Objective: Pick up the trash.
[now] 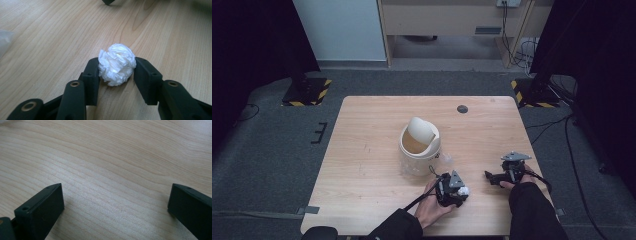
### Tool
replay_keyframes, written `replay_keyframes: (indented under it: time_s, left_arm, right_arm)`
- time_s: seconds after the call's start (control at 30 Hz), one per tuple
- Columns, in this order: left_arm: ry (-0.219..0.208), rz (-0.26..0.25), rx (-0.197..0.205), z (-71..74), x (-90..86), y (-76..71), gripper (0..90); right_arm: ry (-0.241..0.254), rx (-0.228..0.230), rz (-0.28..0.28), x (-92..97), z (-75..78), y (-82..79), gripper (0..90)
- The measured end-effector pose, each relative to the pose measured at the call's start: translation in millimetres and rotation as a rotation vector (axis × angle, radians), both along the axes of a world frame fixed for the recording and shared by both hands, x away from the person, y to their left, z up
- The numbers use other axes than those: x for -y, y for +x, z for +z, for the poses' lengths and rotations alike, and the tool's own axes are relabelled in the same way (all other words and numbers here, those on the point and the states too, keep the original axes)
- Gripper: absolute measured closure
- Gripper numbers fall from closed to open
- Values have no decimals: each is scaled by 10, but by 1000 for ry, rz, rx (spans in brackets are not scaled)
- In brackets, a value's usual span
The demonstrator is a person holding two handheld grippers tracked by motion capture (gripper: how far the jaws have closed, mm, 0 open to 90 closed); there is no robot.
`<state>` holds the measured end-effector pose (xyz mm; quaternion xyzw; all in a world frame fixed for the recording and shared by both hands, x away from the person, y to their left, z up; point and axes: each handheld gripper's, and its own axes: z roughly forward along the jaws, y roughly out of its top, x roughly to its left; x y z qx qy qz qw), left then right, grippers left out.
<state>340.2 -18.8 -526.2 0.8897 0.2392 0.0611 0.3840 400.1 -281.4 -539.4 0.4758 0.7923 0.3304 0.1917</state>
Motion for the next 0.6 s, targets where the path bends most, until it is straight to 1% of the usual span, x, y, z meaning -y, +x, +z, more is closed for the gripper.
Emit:
replay_keyframes:
  time_s: [0.1, 0.17, 0.27, 0.3, 0.37, 0.47, 0.5, 0.53, 0.57, 0.6]
  left_arm:
    - [6, -4, 10, 11, -13, 2, 590]
    - [0, -7, 19, 41, -34, 0, 600]
    - [-20, -4, 24, 86, -66, -7, 603]
    - [-20, -4, 24, 86, -66, -7, 604]
    - [-34, 0, 31, 149, -130, -14, 604]
    - [-43, 1, 34, 184, -175, -24, 605]
    - [-55, 5, 33, 215, -212, -37, 605]
    - [-55, 5, 33, 215, -212, -37, 606]
    - [-66, 5, 33, 252, -256, -57, 607]
    - [-66, 5, 33, 252, -256, -57, 607]
  right_arm:
    - [0, 0, 0, 0, 0, 0, 7]
    - [0, 0, 1, 0, 0, 0, 7]
    - [-1, 0, 1, 1, 0, 0, 7]
    - [-1, 0, 1, 1, 0, 0, 7]
    - [0, 1, 1, 1, 0, 1, 7]
    - [1, 2, 0, -1, -1, 1, 7]
    - [0, 3, 1, 0, -1, 2, 7]
    - [0, 3, 1, 0, -1, 2, 7]
    - [0, 3, 1, 0, -1, 2, 7]
    - [0, 3, 1, 0, -1, 2, 7]
